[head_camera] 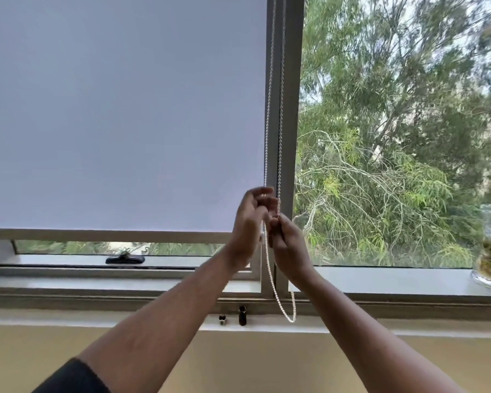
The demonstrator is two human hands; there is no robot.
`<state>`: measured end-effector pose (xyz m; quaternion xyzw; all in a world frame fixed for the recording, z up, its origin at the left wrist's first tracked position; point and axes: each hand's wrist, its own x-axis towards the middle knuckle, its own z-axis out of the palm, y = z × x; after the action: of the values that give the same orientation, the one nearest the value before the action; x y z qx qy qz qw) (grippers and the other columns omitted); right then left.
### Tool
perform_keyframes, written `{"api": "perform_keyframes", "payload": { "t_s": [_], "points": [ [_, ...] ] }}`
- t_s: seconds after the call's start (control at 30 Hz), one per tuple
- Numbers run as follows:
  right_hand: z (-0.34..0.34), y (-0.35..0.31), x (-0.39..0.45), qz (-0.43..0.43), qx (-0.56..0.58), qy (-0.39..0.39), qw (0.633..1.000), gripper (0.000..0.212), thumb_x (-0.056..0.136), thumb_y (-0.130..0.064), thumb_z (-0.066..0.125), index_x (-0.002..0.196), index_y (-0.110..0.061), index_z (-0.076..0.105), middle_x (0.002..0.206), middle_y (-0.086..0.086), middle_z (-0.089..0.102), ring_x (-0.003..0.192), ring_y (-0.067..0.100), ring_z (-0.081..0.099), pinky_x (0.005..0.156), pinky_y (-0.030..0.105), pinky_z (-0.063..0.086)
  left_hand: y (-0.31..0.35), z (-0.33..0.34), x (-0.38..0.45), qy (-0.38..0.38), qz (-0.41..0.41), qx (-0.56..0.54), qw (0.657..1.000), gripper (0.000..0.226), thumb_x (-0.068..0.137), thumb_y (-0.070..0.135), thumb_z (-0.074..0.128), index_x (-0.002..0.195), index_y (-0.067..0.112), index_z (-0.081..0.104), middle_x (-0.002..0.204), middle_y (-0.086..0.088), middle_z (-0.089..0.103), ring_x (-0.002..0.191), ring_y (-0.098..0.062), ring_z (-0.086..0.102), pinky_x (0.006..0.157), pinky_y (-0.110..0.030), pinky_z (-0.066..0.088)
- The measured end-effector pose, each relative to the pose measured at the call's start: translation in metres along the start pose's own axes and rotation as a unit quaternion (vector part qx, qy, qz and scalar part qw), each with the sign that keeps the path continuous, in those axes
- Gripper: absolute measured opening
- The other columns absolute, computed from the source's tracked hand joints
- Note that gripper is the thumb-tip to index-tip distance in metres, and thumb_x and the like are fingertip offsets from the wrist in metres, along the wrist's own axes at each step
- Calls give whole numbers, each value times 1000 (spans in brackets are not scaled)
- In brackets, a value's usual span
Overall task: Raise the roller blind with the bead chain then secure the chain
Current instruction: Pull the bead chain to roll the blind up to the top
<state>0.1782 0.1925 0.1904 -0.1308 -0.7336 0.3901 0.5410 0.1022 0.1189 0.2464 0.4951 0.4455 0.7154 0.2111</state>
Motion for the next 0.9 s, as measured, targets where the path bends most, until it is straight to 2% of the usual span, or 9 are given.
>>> {"api": "perform_keyframes", "payload": {
  "t_s": [0.1, 0.17, 0.23, 0.33, 0.47, 0.6, 0.77, 0.83, 0.9],
  "points": [
    [2, 13, -8, 8, -10, -15, 1000, 38, 104, -10, 45, 72, -30, 49, 57, -12, 50, 53, 1, 40, 54, 22, 34, 27, 7, 21, -3, 11, -23, 1000, 33, 86, 19, 50, 116, 12, 61, 102, -14, 71, 97, -23, 67, 95, -38, 52],
    [5, 20, -14, 26, -6, -28, 999, 43, 105, -3, 44, 72, -29, 48, 58, -16, 54, 53, 0, 42, 56, 16, 35, 42, 12, 32, -27, 16, -31, 999, 27, 91, 31, 52, 108, 13, 64, 84, -7, 68, 79, -22, 64, 78, -38, 52],
    [6, 28, -19, 40, -20, -36, 998, 45, 105, -2, 45, 71, -30, 47, 57, -19, 54, 52, 0, 42, 55, 14, 35, 50, 20, 36, -45, 12, -34, 998, 26, 95, 40, 52, 85, 17, 59, 62, 2, 49, 54, -15, 43, 54, -30, 35],
    [4, 41, -27, 50, -60, -63, 995, 42, 104, -3, 46, 71, -30, 47, 54, -19, 52, 49, 1, 39, 51, 16, 33, 36, 30, 31, -11, 27, -2, 1000, 50, 103, 44, 42, 57, 26, 36, 46, 5, 31, 38, -11, 23, 42, -24, 20],
    [-2, 54, -37, 71, -131, -123, 981, 34, 98, -7, 46, 74, -30, 50, 56, -13, 53, 51, 3, 43, 54, 27, 37, 7, 23, 21, 24, 16, -3, 1000, 53, 105, 42, 39, 55, 27, 33, 42, 6, 28, 35, -11, 21, 39, -22, 20],
    [-11, 57, -38, 86, -242, -170, 951, 20, 96, -19, 45, 88, -35, 56, 71, -13, 62, 67, 14, 57, 68, 36, 48, -8, 14, 16, 28, -3, -6, 1000, 54, 106, 43, 38, 54, 27, 33, 42, 7, 27, 34, -11, 21, 40, -23, 18],
    [-23, 39, -5, 108, -208, -127, 964, 58, 75, 19, 44, 117, -16, 63, 111, 2, 69, 107, 23, 66, 93, 35, 56, -26, 1, 11, 23, -8, 17, 1000, 53, 106, 39, 37, 55, 25, 39, 40, 6, 31, 33, -12, 24, 39, -21, 23],
    [-28, 22, 13, 93, -179, -142, 969, 58, 77, 22, 45, 122, -11, 62, 120, 5, 67, 115, 22, 62, 90, 25, 53, -35, -3, 5, 28, -13, 27, 999, 56, 106, 37, 37, 53, 24, 45, 40, 6, 33, 33, -10, 26, 39, -19, 24],
    [-28, -2, 28, 114, -74, -127, 982, 51, 84, 19, 51, 122, -12, 64, 122, 4, 67, 118, 21, 63, 95, 35, 57, -44, -3, -2, 29, -21, 33, 999, 56, 107, 37, 37, 54, 24, 52, 43, 5, 35, 34, -10, 26, 39, -21, 21]
  ]
}}
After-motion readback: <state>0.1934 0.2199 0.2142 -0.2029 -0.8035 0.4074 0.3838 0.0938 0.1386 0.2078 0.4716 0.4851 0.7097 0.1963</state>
